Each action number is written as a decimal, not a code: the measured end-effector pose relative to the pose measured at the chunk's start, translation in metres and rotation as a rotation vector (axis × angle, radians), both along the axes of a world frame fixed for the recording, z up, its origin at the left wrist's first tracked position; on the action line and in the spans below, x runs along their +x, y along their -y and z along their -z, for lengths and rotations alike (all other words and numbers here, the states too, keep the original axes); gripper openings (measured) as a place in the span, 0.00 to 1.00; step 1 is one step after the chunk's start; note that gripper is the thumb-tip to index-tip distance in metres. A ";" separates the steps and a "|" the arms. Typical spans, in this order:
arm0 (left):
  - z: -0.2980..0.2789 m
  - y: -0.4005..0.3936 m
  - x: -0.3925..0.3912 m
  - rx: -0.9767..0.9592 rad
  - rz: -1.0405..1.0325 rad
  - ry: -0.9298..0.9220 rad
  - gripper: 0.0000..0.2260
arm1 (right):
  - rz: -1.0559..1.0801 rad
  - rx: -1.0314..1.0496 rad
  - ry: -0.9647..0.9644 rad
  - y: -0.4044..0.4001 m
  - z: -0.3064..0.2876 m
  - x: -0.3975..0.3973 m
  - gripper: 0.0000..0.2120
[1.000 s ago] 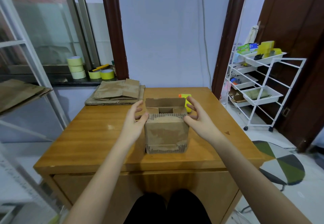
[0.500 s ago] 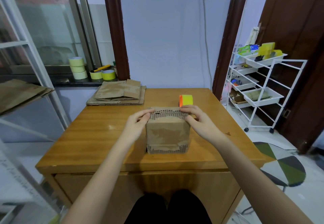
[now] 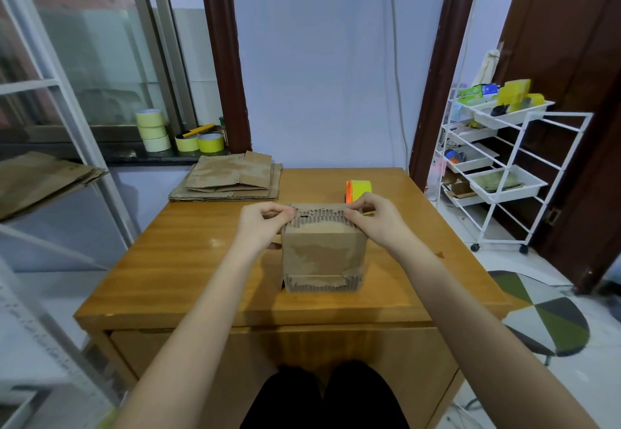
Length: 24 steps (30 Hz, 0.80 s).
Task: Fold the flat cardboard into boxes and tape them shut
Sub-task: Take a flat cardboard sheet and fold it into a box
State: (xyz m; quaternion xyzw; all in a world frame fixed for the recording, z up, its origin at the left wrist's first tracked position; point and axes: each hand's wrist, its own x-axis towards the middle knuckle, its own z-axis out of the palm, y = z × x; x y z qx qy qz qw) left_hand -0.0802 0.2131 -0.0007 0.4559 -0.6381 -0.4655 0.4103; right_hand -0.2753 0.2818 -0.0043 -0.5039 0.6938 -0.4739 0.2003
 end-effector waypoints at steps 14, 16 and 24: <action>-0.008 -0.003 0.015 0.188 0.177 0.093 0.21 | -0.151 0.176 0.217 -0.017 0.004 -0.015 0.25; -0.008 -0.001 0.017 0.126 0.173 0.017 0.24 | -0.185 0.069 0.222 -0.016 0.006 -0.015 0.24; 0.027 -0.008 0.019 -0.131 0.225 0.035 0.29 | -0.244 -0.160 0.236 -0.019 0.049 -0.005 0.25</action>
